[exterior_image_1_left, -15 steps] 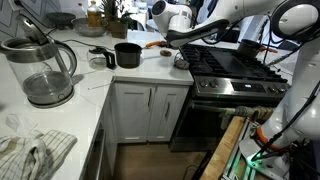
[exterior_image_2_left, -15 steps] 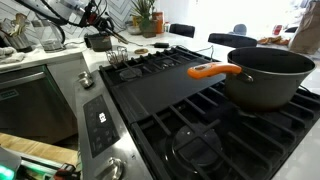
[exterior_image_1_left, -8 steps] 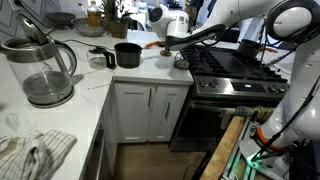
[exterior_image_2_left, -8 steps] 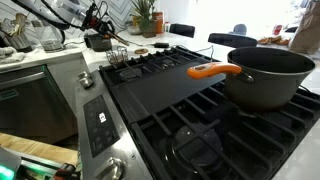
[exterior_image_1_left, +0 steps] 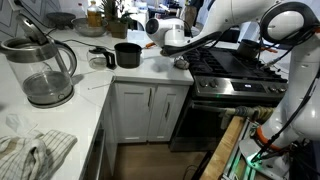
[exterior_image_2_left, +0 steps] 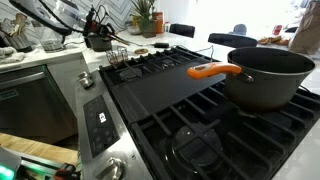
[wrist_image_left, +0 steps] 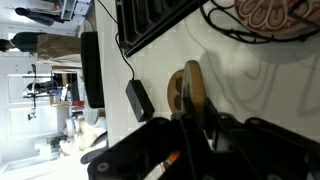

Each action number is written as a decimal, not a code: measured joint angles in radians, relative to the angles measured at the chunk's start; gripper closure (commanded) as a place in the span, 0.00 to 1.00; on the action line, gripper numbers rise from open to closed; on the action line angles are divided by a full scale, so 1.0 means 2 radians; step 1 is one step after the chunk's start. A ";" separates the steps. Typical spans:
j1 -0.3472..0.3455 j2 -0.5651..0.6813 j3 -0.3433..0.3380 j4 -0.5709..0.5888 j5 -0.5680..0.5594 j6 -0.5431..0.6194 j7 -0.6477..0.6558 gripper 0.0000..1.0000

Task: Remove one coaster from the basket and put it on the counter

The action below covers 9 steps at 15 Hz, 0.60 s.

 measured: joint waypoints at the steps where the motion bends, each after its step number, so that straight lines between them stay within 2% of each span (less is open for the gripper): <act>1: 0.000 0.003 0.000 -0.002 -0.007 0.010 0.015 0.97; 5: -0.001 0.016 0.000 -0.013 -0.031 0.060 0.079 0.97; 9: -0.002 0.028 0.000 -0.020 -0.046 0.083 0.118 0.97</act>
